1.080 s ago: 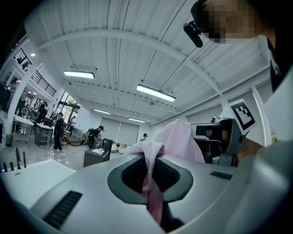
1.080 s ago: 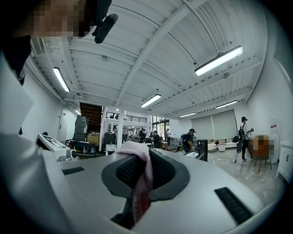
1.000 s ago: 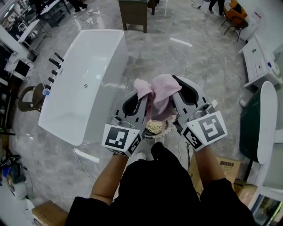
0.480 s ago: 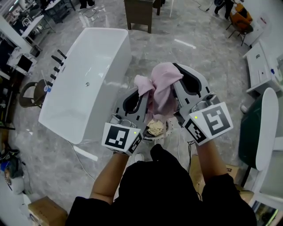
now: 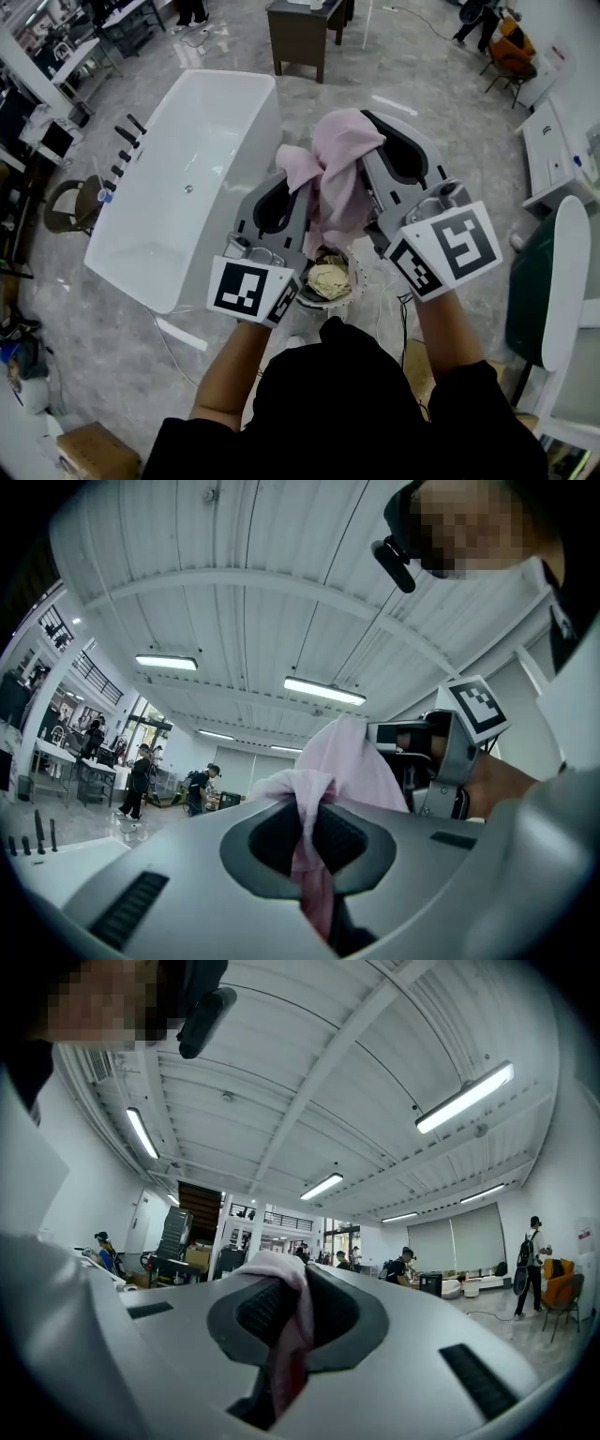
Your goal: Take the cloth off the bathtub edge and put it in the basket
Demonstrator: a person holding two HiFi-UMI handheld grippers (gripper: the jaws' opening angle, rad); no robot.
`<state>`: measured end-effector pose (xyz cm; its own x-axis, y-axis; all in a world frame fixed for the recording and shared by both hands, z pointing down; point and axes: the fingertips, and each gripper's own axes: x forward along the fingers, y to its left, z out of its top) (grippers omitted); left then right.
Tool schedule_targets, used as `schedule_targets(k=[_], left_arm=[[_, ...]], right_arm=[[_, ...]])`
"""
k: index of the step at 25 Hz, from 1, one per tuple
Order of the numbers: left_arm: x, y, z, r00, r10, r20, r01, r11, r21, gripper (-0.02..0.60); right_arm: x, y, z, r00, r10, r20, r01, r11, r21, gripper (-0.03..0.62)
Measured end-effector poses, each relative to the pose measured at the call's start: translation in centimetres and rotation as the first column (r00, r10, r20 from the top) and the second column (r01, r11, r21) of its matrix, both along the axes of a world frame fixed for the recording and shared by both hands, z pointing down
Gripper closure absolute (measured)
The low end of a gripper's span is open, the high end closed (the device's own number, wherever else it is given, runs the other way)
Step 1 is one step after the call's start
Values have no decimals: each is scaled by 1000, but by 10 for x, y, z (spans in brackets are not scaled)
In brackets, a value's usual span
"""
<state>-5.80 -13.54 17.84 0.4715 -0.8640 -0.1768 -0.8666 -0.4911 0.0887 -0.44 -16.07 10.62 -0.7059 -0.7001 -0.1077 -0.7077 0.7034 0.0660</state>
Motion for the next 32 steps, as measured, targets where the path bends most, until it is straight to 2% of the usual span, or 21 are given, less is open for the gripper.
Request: schedule_targets(k=[12, 21, 28, 32], left_arm=[[-5, 9, -16, 1000, 16, -13, -16, 999, 33, 557], [-16, 10, -48, 1000, 17, -10, -16, 997, 76, 557], [-17, 12, -59, 1000, 19, -7, -18, 995, 102, 557], [-11, 11, -53, 1000, 24, -3, -24, 996, 85, 557]], right_arm=[[-9, 6, -24, 1000, 28, 14, -28, 999, 31, 548], [-23, 7, -57, 999, 18, 50, -21, 997, 69, 548], [-28, 12, -72, 1000, 3, 26, -5, 995, 95, 548], [-22, 12, -65, 1000, 10, 14, -11, 996, 85, 548]])
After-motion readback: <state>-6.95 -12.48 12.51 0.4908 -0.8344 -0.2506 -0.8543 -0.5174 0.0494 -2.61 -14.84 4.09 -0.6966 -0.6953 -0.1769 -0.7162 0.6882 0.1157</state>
